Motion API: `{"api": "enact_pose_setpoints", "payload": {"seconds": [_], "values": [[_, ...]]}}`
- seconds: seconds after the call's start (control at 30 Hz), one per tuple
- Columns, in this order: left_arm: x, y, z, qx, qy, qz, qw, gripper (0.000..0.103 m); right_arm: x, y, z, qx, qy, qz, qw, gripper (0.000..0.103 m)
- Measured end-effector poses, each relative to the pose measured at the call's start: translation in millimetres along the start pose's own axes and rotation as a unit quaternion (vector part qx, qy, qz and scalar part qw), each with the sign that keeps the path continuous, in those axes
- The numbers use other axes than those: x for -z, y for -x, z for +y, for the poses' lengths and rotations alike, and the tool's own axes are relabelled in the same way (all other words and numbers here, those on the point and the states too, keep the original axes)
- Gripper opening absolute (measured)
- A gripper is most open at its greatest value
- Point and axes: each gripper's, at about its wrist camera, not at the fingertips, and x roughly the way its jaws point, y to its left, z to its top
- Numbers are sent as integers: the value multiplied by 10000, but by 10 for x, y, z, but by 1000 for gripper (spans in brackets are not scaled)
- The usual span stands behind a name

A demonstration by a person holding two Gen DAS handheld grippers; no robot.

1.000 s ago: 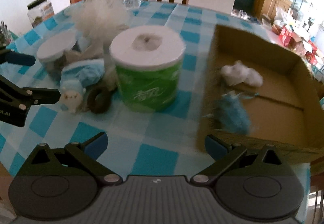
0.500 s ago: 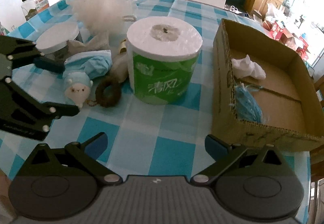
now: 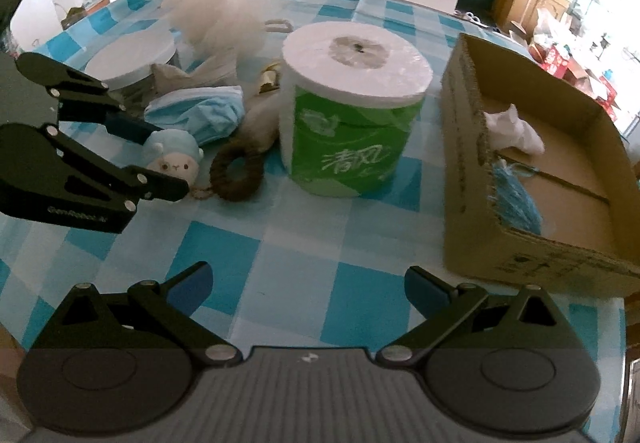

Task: Organize soft objects
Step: 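Grasp the light blue sheep plush with the left gripper while the right gripper approaches the hair tie, then close the right gripper on the brown hair tie while the left gripper holds the sheep plush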

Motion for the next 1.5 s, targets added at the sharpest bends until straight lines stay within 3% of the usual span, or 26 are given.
{"api": "enact_pose_setpoints", "payload": {"seconds": [0.17,0.3,0.57,0.7,0.83,1.5], "values": [[145,109,120,-81,360,115,9993,47,-55,-112,81,-125,101,-40,9999,101],[265,182,210,-163,633,195,9977,47,-125,-225,201,-236,261,-50,9994,89],[419,272,339,-330,926,267,9948,47,-281,-467,455,-465,486,-103,9977,78],[445,290,387,-345,1031,251,9938,47,-351,-539,500,-505,412,-166,9977,83],[453,286,399,-318,1075,248,9934,47,-368,-612,531,-495,345,-127,9981,103],[476,285,468,-143,1179,232,9926,48,-284,-630,572,-338,90,-421,9985,103]]}}
